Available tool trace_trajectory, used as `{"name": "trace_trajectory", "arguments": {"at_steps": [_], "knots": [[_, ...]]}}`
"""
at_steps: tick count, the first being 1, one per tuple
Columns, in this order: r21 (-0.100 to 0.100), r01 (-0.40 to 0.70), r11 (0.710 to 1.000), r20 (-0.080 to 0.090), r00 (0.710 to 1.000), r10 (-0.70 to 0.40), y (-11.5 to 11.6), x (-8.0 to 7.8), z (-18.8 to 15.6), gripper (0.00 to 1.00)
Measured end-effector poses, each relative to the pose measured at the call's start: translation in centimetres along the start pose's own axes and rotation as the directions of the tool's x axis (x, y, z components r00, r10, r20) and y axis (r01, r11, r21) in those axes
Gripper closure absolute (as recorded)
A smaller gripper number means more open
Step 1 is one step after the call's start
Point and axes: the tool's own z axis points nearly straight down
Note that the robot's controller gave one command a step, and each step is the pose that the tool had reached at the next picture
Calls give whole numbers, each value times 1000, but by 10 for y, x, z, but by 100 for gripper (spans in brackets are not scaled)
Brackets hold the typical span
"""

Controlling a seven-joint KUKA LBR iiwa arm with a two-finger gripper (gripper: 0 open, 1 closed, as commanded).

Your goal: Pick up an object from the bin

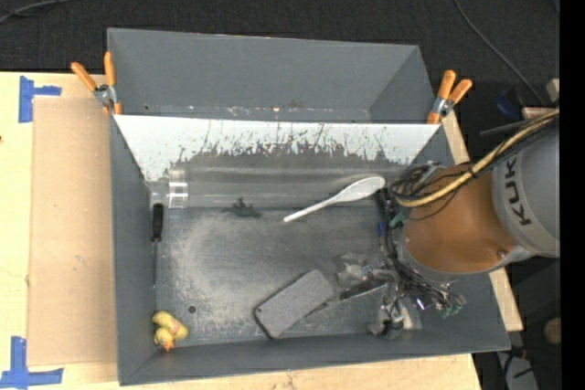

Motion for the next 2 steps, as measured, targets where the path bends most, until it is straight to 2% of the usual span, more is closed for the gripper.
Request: {"name": "trace_trajectory", "arguments": {"at_steps": [1, 2], "knots": [[-9, -186, 982, -20, 982, 186, 6, 4, 1, 100], [-9, -185, 983, -20, 983, 185, 6, 4, 1, 100]]}}
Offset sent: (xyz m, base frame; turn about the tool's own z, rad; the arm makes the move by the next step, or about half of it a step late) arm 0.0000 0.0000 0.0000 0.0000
